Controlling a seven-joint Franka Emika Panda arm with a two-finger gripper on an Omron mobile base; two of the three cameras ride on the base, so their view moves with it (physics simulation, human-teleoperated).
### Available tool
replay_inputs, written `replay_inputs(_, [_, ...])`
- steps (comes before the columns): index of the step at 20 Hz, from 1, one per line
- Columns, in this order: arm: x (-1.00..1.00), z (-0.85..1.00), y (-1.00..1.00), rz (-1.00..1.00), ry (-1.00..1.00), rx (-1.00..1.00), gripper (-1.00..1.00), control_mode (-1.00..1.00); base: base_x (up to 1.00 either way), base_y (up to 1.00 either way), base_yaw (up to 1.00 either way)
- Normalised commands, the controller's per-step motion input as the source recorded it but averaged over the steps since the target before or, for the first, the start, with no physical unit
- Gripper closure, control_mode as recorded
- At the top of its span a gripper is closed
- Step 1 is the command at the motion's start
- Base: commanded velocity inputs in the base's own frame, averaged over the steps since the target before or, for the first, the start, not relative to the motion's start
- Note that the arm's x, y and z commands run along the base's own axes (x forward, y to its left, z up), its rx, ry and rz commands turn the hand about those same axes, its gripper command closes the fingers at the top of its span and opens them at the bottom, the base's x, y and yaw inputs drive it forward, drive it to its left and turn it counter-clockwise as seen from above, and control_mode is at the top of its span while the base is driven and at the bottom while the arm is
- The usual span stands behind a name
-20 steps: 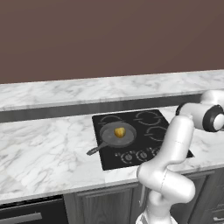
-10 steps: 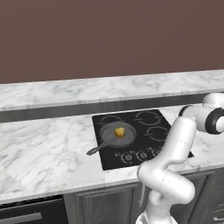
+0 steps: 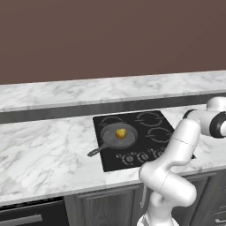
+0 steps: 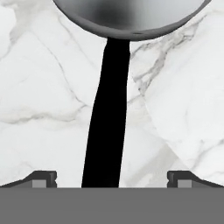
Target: Place both pans onto different burners. Then place the squash and the fish on different pans.
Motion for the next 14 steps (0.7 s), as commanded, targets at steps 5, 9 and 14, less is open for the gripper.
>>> replay_inputs(5, [0.00, -0.21, -0.01, 0.00, 0.00, 0.00, -1.00, -1.00, 0.00, 0.00, 0.00])
replay_inputs(9, [0.00, -0.24, -0.01, 0.00, 0.00, 0.00, -1.00, -1.00, 0.00, 0.00, 0.00])
replay_inputs(14, [0.00, -0.22, 0.00, 0.00, 0.00, 0.00, -1.00, -1.00, 0.00, 0.00, 0.00])
